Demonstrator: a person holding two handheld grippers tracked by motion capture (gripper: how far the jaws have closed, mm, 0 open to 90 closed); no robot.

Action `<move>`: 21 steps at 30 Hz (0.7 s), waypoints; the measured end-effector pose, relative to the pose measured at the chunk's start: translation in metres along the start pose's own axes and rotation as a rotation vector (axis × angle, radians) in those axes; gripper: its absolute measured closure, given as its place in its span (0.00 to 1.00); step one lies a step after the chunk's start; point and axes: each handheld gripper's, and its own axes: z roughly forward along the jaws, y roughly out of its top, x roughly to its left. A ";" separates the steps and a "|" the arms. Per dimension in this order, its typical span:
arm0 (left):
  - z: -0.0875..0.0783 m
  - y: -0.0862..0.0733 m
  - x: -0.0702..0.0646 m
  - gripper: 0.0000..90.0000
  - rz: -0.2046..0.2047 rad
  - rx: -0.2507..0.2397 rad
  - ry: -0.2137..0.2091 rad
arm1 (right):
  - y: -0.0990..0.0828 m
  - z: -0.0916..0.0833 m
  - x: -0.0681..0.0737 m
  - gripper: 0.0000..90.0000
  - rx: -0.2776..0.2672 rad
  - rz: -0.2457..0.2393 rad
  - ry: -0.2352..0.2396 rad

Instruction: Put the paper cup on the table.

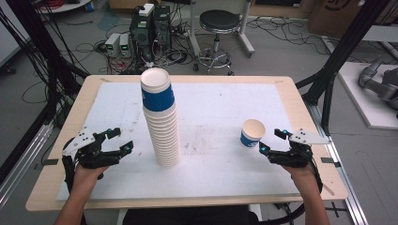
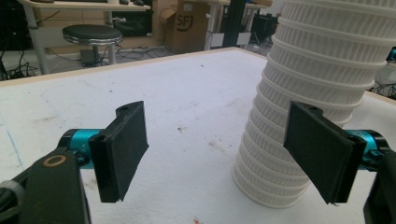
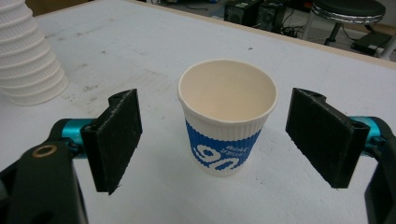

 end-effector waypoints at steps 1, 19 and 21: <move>0.001 -0.001 -0.001 0.24 0.006 0.005 -0.004 | -0.001 0.000 0.000 0.21 0.009 0.002 -0.003; 0.001 -0.004 -0.003 0.24 0.010 0.017 -0.002 | -0.008 0.005 0.005 0.21 0.009 -0.016 0.018; 0.003 -0.005 -0.002 0.24 0.008 0.022 -0.001 | -0.009 0.005 0.005 0.21 0.014 -0.016 0.019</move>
